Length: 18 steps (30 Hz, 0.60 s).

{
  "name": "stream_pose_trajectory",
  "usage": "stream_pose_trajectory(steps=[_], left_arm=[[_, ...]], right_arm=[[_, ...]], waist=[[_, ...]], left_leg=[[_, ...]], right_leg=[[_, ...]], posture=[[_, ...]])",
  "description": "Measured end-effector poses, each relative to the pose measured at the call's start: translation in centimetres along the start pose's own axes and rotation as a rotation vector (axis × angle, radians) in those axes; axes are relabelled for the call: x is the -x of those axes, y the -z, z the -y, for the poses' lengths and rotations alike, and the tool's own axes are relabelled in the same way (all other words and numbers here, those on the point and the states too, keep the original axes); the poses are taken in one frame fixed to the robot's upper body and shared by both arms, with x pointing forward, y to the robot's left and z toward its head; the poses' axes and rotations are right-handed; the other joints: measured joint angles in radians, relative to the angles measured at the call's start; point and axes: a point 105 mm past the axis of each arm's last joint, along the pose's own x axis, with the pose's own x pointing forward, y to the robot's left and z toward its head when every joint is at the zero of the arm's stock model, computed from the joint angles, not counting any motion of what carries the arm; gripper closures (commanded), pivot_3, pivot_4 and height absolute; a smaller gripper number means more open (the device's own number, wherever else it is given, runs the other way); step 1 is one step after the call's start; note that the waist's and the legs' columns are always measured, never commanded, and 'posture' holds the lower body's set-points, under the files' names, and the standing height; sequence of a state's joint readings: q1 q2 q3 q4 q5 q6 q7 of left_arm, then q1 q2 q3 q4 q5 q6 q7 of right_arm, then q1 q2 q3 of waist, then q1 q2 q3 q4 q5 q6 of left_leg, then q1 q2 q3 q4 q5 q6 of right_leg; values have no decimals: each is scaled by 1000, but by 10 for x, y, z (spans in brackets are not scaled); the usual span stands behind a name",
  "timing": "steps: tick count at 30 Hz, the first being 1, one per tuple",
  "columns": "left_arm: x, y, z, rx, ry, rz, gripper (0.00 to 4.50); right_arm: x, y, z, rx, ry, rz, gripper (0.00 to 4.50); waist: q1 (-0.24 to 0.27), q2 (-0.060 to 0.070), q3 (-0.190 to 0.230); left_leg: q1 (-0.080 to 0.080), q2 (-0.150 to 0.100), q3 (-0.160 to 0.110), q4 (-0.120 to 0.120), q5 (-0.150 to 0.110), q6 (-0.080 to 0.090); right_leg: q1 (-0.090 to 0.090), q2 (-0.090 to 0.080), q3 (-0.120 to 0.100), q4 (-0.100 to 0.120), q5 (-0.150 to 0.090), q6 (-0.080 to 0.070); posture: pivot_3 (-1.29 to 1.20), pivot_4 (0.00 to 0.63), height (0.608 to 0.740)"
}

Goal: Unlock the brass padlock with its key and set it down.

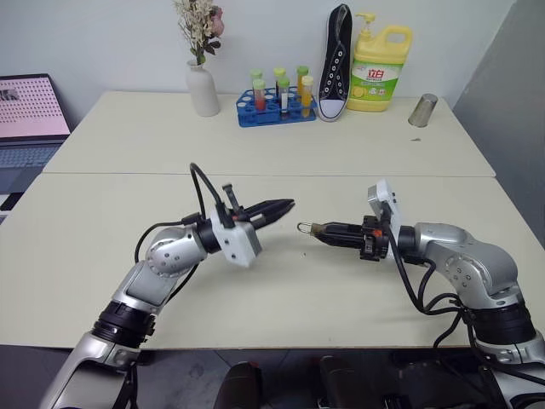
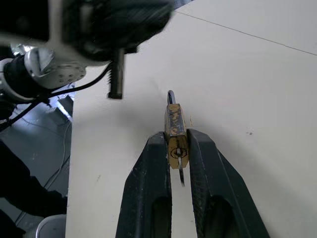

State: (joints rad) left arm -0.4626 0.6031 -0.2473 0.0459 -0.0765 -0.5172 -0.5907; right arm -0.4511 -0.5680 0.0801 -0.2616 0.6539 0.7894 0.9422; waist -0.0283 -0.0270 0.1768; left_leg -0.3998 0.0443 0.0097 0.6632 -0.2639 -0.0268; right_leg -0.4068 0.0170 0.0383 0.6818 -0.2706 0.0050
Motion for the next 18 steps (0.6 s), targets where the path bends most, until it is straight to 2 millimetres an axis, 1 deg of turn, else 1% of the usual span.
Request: stream_pose_trajectory(steps=[2, 5, 9, 12, 14, 18], left_arm=[[-3, 5, -6, 114, -7, -31, 4500], [-5, 9, -1, 263, 25, -52, 4500], [-3, 10, 15, 454, 121, -77, 4500], [2, 9, 32, 587, 196, -96, 4500], [5, 6, 38, 624, 242, -105, 4500], [6, 3, 46, 651, 293, -116, 4500]], right_arm=[[0, -2, -4, 31, -20, -2, 4360], [0, -1, -7, 39, -30, -6, 4360], [-1, -3, -11, 52, -40, -2, 4360], [-1, -3, -11, 50, -42, -1, 4360], [-1, -4, -11, 48, -45, 2, 4360], [-2, -4, -12, 43, -51, 6, 4360]], waist=[[0, 0, 0], [0, 0, 0], [-1, 0, 0], [-1, 0, 0], [-1, 0, 0], [0, 0, 0]], left_leg=[[0, 0, 0, 0, 0, 0], [0, 0, 0, 0, 0, 0], [0, 0, 0, 0, 0, 0], [0, 0, 0, 0, 0, 0], [0, 0, -1, 0, 0, 0], [0, 0, -1, 0, 0, 0]], right_leg=[[0, 1, 0, 0, 0, 0], [0, 2, 0, 0, 0, 0], [0, 3, 0, 0, 0, 0], [0, 3, 1, 0, 0, 0], [0, 4, 1, 0, 0, 0], [0, 4, 1, 0, 0, 0]], posture=[[0, 150, 740], [0, 150, 740], [0, 150, 740], [0, 150, 740], [0, 150, 740], [0, 150, 740]])
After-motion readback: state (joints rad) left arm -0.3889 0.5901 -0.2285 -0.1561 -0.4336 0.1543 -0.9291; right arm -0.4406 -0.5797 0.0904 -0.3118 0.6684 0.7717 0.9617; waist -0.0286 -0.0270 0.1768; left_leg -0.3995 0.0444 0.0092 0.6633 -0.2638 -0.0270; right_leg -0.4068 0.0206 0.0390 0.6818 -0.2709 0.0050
